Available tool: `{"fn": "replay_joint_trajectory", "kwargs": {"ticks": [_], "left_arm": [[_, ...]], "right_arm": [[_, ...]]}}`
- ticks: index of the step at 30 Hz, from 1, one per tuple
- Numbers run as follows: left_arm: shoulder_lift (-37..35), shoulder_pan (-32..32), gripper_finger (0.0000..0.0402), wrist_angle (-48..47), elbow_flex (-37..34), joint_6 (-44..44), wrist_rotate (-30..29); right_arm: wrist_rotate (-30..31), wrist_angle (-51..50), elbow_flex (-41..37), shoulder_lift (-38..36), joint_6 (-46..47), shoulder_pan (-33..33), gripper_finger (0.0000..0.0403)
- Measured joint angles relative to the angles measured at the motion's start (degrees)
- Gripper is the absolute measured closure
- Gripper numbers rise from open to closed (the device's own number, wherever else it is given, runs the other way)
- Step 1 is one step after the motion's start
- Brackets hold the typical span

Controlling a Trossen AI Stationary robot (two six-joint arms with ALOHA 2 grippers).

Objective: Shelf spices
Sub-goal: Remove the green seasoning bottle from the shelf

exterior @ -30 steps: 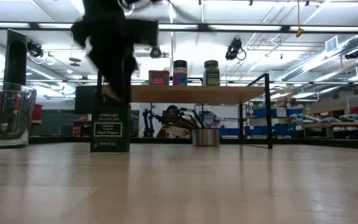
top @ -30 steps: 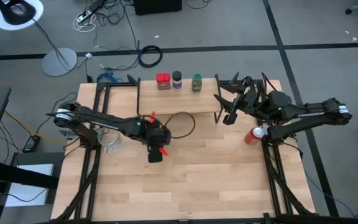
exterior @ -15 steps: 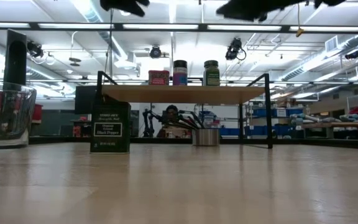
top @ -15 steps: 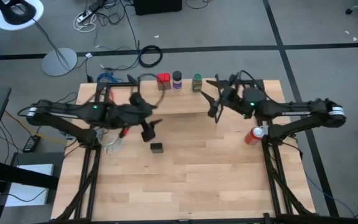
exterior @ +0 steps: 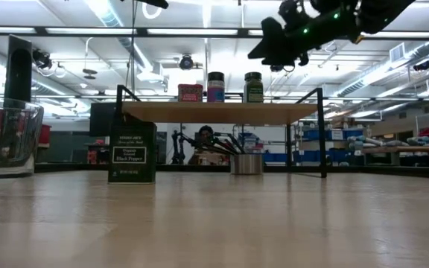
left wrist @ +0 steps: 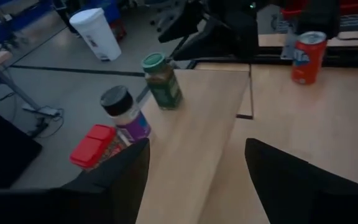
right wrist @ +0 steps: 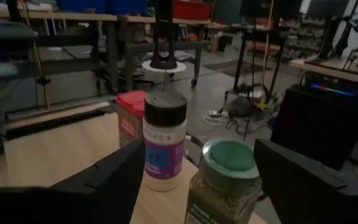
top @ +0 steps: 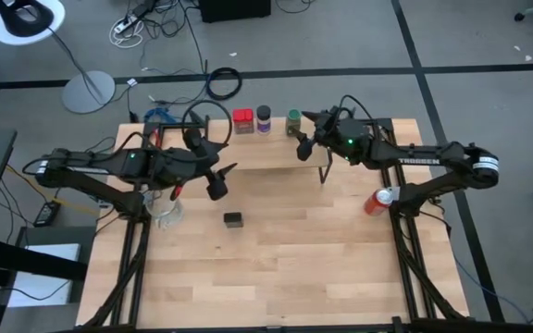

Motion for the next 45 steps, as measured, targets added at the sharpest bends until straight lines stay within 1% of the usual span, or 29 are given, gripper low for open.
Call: {"fn": "replay_joint_trajectory", "kwargs": {"ticks": [3,8,12,14,18,25,30,34,38,41,44,45], "left_arm": [[0.04,0.91,0.0133,-0.66,0.0,-0.14,-0.09],[0.04,1.26,0.0133,-1.98,0.0,-0.37,-0.16],[0.04,1.26,0.0133,-2.2,0.0,-0.35,-0.16],[0.04,1.28,0.0133,-2.18,0.0,-0.35,-0.3],[0.04,1.29,0.0133,-2.16,0.0,-0.33,-1.03],[0.04,1.29,0.0133,-1.99,0.0,-0.65,-1.3],[0.04,1.29,0.0133,-2.07,0.0,-1.67,-1.32],[0.04,1.29,0.0133,-2.18,0.0,-1.84,-1.32],[0.04,1.29,0.0133,-2.26,0.0,-1.84,-1.34],[0.04,1.29,0.0133,-2.31,0.0,-1.85,-1.33],[0.04,1.29,0.0133,-2.43,0.0,-1.86,-1.34],[0.04,1.29,0.0133,-2.55,0.0,-1.87,-1.34]], "right_arm": [[1.1,0.97,0.0,2.02,0.49,-0.48,0.0102],[4.6,2.17,0.0,3.82,0.84,-1.0,0.0102],[4.79,2.75,0.0,3.87,1.59,-2.01,0.0098],[3.77,2.77,0.0,3.87,2.36,-2.68,0.0096],[-0.93,2.66,0.0,4.19,5.77,-4.14,0.0091],[-3.81,4.98,0.0,7.16,6.33,-5.44,0.008],[-4.33,8.1,0.0,9.83,6.31,-6.34,0.0084],[-4.35,9.37,0.0,11.15,6.3,-6.94,0.0098],[-4.83,10.43,0.0,11.3,6.19,-6.96,0.0121],[-5.0,11.16,0.01,11.18,6.04,-6.92,0.0151],[-4.87,11.3,0.11,10.96,5.8,-6.92,0.019],[-4.79,11.23,0.11,10.86,5.88,-6.89,0.0196]]}}
